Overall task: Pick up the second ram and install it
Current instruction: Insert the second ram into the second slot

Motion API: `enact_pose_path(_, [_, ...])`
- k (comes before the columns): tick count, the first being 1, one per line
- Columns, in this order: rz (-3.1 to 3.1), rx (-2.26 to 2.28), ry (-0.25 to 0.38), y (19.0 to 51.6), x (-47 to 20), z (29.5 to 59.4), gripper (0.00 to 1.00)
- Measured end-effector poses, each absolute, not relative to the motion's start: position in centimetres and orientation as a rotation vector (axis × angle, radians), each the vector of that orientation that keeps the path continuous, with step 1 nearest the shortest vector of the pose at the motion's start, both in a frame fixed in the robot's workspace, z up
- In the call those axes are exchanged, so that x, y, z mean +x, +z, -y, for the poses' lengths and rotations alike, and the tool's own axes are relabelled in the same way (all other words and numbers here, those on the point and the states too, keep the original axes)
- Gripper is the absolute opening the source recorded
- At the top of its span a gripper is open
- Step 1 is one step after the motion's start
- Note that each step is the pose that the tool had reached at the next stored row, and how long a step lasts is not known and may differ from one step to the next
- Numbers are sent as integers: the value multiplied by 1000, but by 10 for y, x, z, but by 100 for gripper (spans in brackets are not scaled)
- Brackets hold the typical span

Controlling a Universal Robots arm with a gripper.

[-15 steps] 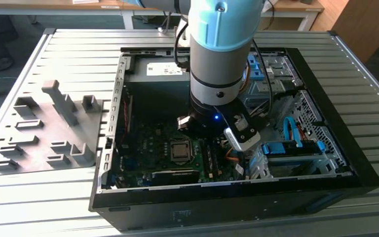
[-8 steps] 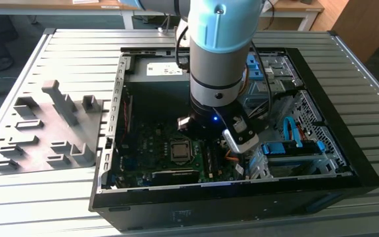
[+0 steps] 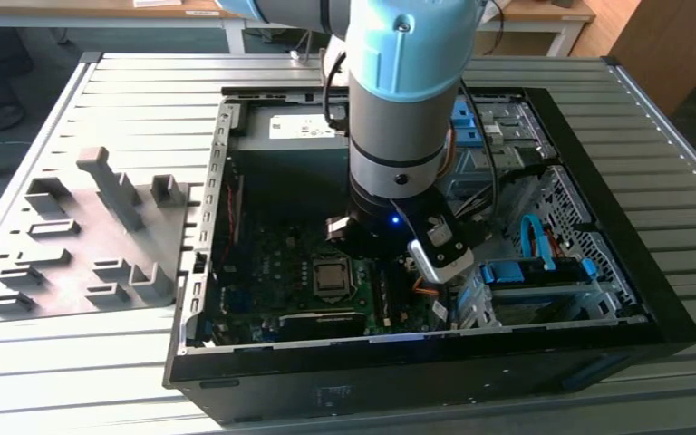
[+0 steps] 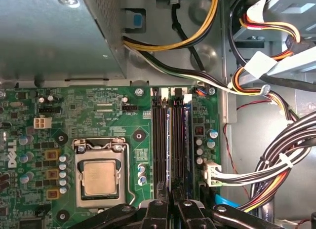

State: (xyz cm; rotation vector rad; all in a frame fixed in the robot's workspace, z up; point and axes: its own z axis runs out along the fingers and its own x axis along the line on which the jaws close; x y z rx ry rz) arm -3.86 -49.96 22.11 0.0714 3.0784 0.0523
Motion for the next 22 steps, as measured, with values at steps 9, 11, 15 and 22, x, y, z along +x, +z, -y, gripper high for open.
enact_pose_path(9, [-3078, 70, 50, 219, -38, 497, 14])
enact_pose_path(11, [-3079, 66, 50, 218, -38, 496, 14])
enact_pose_path(15, [-3079, 52, 51, 217, -38, 496, 14])
enact_pose_path(22, [-3079, 43, 51, 216, -38, 494, 14])
